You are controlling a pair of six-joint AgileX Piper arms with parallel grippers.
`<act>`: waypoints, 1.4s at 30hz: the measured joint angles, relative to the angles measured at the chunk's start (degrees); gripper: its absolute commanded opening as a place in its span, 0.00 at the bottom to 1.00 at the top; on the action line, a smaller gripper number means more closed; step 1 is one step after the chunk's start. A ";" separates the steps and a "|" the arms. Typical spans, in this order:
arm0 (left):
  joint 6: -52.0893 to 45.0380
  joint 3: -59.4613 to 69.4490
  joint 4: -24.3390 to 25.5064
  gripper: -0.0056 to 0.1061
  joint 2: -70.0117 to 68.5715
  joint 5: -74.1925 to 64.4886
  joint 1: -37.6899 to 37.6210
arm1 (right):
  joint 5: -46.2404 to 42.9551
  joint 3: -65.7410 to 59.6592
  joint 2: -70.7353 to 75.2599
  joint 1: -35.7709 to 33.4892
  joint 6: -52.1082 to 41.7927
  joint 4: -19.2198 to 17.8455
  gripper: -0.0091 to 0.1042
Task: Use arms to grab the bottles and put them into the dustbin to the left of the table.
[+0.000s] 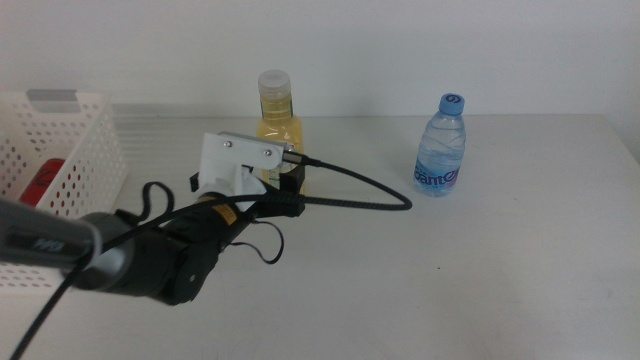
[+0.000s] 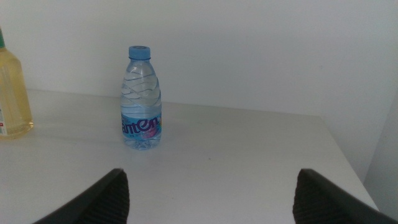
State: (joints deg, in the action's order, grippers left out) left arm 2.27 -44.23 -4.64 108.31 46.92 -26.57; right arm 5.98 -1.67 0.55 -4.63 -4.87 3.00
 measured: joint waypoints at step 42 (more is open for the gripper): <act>-0.38 -19.74 0.54 0.03 14.97 -3.13 2.14 | 0.00 0.00 0.00 0.00 0.00 0.00 0.71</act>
State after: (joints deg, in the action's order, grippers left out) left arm 1.89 -63.96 -4.10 123.27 43.79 -24.43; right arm 5.98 -1.67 0.55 -4.63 -4.87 3.00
